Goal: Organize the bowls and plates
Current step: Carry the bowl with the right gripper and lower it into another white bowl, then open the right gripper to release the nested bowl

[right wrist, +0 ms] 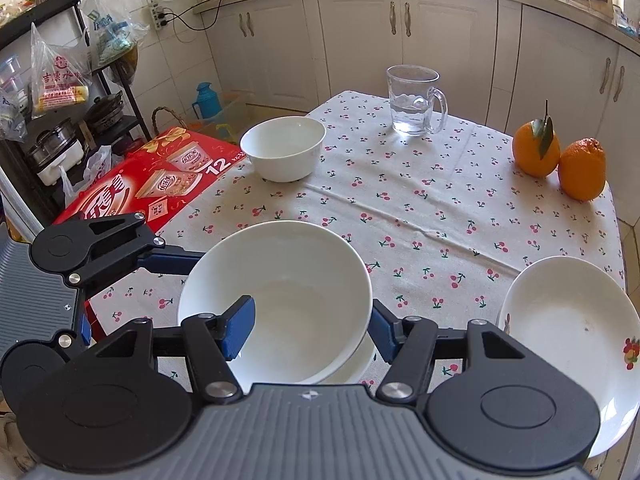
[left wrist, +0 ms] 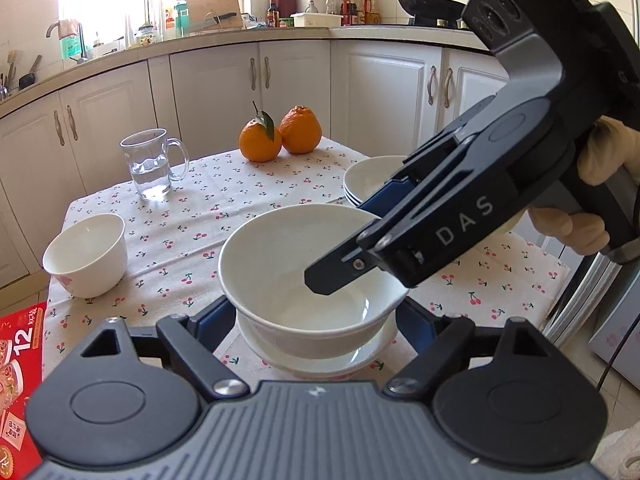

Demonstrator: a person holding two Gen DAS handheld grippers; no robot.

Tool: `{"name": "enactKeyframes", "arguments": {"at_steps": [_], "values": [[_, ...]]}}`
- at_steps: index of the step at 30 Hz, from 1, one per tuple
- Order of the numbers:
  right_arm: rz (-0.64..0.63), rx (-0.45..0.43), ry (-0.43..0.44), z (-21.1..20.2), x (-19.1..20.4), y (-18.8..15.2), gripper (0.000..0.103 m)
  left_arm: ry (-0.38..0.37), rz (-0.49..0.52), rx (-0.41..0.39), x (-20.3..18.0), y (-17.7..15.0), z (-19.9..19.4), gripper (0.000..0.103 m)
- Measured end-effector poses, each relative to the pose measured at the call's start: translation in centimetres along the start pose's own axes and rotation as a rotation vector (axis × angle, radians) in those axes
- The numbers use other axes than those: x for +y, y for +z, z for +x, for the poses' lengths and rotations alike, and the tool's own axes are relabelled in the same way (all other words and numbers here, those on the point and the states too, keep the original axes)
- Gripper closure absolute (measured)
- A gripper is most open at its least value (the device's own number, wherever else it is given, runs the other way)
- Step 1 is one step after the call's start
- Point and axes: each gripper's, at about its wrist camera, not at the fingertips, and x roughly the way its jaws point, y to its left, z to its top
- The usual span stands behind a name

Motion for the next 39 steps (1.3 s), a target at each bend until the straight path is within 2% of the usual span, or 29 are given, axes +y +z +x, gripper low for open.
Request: {"name": "enactKeyframes", "arguments": {"at_steps": [17,29,31,36,39], "values": [[0.005,0.034,0.0,1.6,-0.6,-0.5,0.036,-0.008,-0.01,0.045,0.2,-0.5,1.3,0.016],[-0.015,0.037,-0.005,1.9,-0.4,-0.6,0.033,-0.021,-0.025,0.043,0.4,-0.6,1.4,0.014],[-0.015,0.035,-0.006,2.0,-0.3,-0.6,0.03,-0.024,-0.025,0.044,0.4,-0.6,1.4,0.014],[-0.009,0.002,-0.001,1.6,-0.3,-0.9,0.002,-0.022,-0.013,0.032,0.5,-0.6,1.0,0.013],[-0.013,-0.022,-0.001,1.1,-0.2,-0.7,0.0,-0.014,-0.011,0.028,0.5,-0.7,0.5,0.013]]}}
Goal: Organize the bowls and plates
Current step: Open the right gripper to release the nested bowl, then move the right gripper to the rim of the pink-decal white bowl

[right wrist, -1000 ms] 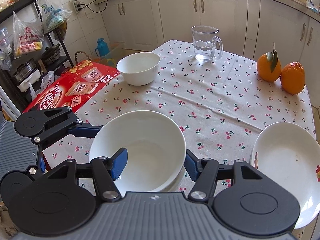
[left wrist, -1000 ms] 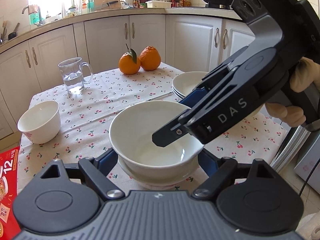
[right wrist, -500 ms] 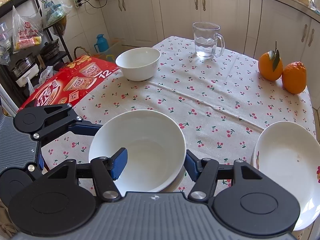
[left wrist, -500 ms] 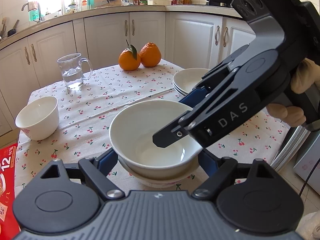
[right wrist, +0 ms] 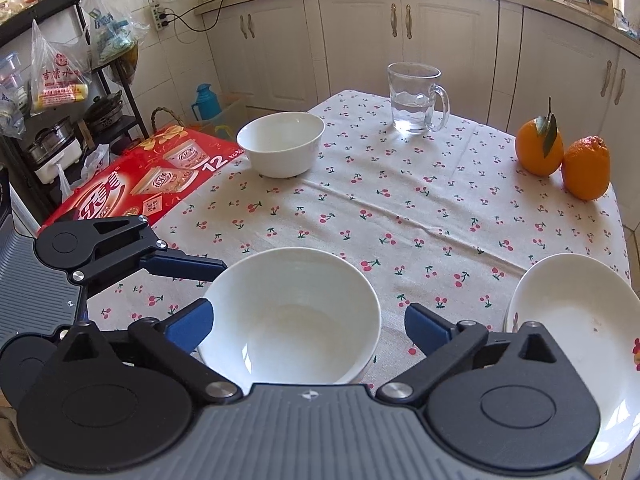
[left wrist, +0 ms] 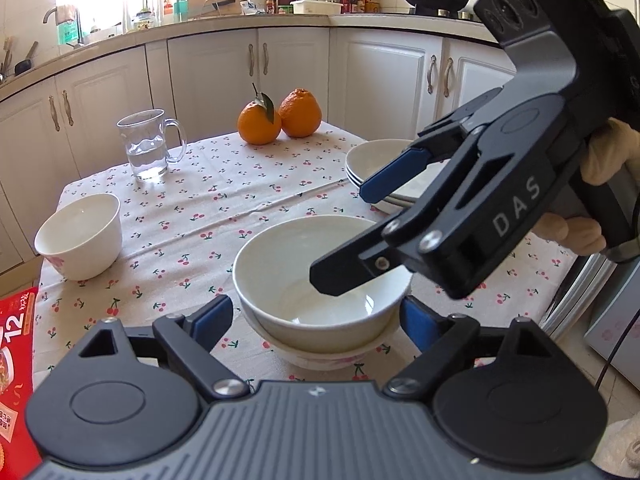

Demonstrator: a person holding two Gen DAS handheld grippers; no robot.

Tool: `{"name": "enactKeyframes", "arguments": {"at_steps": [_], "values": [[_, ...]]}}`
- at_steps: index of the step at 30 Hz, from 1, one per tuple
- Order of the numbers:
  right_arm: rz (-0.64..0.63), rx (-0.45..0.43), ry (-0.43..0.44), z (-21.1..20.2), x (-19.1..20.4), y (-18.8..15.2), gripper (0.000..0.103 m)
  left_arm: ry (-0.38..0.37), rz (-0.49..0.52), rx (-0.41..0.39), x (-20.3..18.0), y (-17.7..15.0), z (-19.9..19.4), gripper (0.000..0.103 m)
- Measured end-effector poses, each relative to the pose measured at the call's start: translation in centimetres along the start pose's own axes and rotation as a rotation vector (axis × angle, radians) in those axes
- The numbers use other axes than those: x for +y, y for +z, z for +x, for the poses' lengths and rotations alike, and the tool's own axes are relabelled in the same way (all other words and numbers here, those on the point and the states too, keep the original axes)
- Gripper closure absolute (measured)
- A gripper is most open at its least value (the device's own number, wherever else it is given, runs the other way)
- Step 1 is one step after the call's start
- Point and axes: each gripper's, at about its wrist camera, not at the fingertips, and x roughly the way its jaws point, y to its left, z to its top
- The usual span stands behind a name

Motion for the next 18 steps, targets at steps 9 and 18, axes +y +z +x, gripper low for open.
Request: {"name": "enactKeyframes", "arguments": {"at_steps": [9,18], "values": [[0.029,-0.018,0.0,-1.1,0.0,0.9,0.0,0.026,0.008,-0.015,0.5,-1.0,-1.9,0.012],[-0.046,-0.01,-0.041,-1.4,3.0,2.7,0.0,0.091,-0.015,-0.041,2.7,-2.1,-3.8,0.011]]}}
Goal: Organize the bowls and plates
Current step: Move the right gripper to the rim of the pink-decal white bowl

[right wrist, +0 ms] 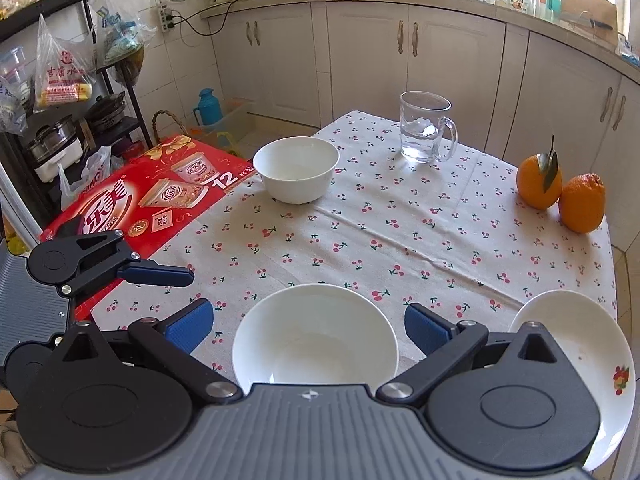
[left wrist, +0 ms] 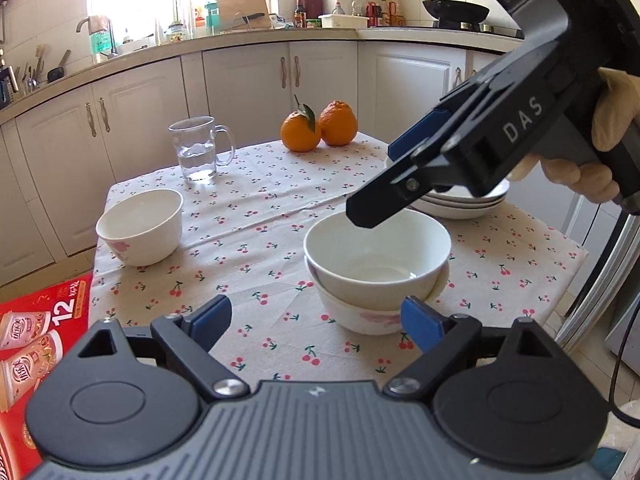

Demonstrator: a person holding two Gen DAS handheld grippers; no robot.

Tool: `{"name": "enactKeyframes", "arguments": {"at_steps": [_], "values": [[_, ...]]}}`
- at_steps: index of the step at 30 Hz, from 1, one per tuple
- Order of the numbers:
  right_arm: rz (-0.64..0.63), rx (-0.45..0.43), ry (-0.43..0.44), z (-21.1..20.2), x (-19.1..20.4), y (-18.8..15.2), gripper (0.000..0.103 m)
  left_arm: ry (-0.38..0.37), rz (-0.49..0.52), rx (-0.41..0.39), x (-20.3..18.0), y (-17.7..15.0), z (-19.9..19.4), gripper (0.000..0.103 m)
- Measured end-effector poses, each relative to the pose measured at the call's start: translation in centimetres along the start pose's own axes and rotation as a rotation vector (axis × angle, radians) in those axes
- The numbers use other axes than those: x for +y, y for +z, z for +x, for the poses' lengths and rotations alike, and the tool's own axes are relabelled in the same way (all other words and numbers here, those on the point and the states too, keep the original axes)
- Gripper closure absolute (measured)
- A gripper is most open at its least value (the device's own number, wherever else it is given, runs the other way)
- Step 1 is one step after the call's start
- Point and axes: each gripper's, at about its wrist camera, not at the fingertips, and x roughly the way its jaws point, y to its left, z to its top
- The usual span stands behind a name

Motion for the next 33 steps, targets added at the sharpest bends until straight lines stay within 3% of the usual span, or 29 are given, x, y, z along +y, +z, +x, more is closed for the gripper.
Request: {"name": "enactKeyframes", "arguments": {"at_steps": [8,14,25,30,33], "values": [[-0.116,-0.018,-0.019,0.9,2.5,4.4,0.0,0.084,-0.04,-0.03,3.8,-0.5,-0.7,0.009],[-0.153,-0.006,0.047,3.3,4.0,7.2,0.0,0.126,-0.078,-0.044,6.9,-0.5,-0.1,0.008],[-0.272,0.048,-0.051,9.4,4.5,11.2,0.0,0.19,-0.08,-0.043,11.4,0.5,3.9,0.008],[-0.339,0.076,-0.038,12.1,4.6,12.7,0.0,0.198,-0.105,-0.048,13.0,0.9,6.1,0.008],[-0.312,0.093,0.005,13.6,3.8,13.5,0.0,0.223,-0.11,-0.046,13.4,1.1,7.4,0.008]]}}
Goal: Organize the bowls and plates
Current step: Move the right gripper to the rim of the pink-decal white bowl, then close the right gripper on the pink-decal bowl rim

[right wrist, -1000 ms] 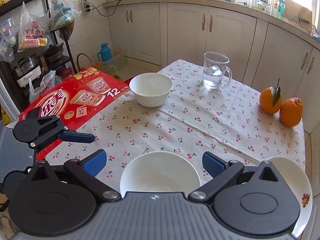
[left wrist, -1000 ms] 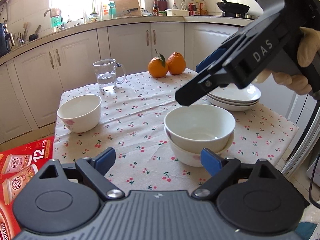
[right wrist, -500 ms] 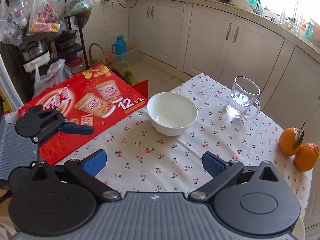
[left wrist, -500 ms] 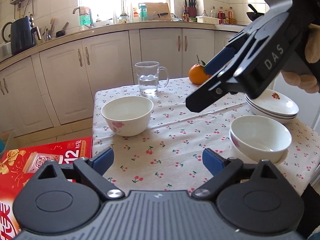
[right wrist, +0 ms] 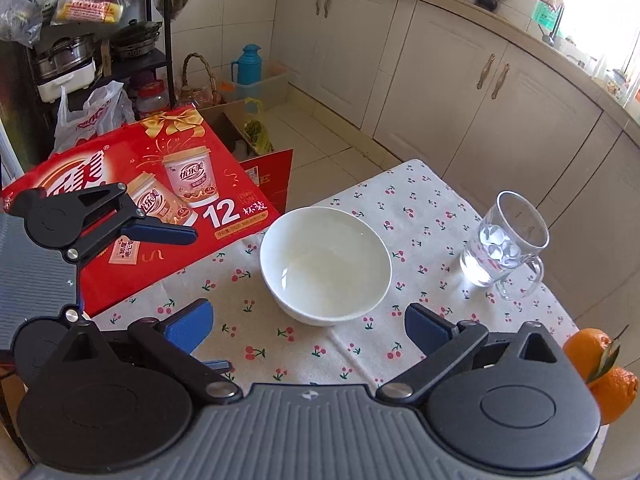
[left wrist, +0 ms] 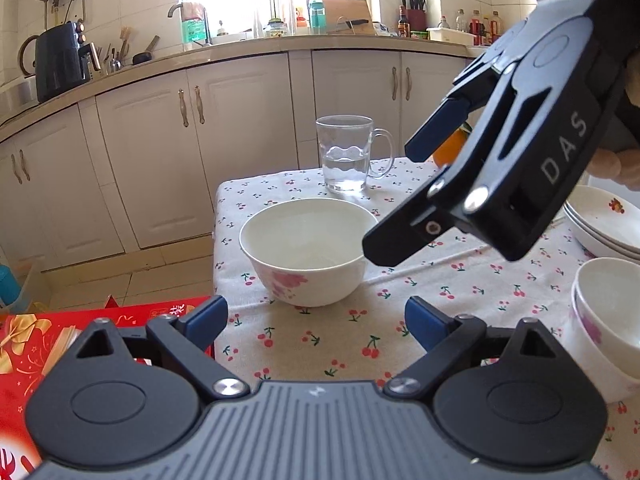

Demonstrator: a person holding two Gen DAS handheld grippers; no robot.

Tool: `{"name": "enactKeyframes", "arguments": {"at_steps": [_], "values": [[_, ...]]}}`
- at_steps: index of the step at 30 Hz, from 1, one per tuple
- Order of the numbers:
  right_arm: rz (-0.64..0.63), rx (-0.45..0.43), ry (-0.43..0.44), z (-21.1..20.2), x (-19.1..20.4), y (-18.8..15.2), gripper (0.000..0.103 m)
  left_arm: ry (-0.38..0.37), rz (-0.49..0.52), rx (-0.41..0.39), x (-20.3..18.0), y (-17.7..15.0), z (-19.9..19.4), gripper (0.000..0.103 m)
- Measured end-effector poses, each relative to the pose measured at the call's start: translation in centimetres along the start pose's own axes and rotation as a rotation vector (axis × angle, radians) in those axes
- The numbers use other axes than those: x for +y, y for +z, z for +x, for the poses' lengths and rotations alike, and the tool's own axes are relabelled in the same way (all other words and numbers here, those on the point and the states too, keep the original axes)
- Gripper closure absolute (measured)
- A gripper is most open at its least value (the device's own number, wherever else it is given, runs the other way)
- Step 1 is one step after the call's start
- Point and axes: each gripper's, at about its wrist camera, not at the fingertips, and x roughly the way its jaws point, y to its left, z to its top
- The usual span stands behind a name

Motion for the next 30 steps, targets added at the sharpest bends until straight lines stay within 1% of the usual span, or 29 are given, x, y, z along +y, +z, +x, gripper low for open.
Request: {"name": "enactKeyframes", "arguments": {"at_steps": [10,16,20,22,26,28,30], "values": [[0.083,-0.003,0.114,4.3,-4.3,1.2,0.001,0.028,-0.005,0.001,0.3,0.4,2.9,0.008],[0.118,0.014,0.131,6.5,-6.2,1.6,0.003,0.013,0.0,0.012,0.3,0.7,4.3,0.008],[0.132,0.026,0.161,7.8,-7.1,1.8,0.012,0.012,0.003,0.011,0.2,1.0,4.9,0.009],[0.138,0.031,0.171,8.4,-7.3,1.8,0.014,0.009,0.006,0.014,0.2,1.0,5.0,0.009],[0.145,0.044,0.195,9.3,-7.5,1.6,0.022,0.01,0.024,0.016,0.0,1.1,5.4,0.01],[0.147,0.046,0.204,9.6,-7.6,1.5,0.024,0.008,0.027,0.014,0.0,1.2,5.4,0.01],[0.15,0.046,0.211,9.7,-7.6,1.4,0.028,0.01,0.026,0.01,0.0,1.2,5.5,0.01]]}}
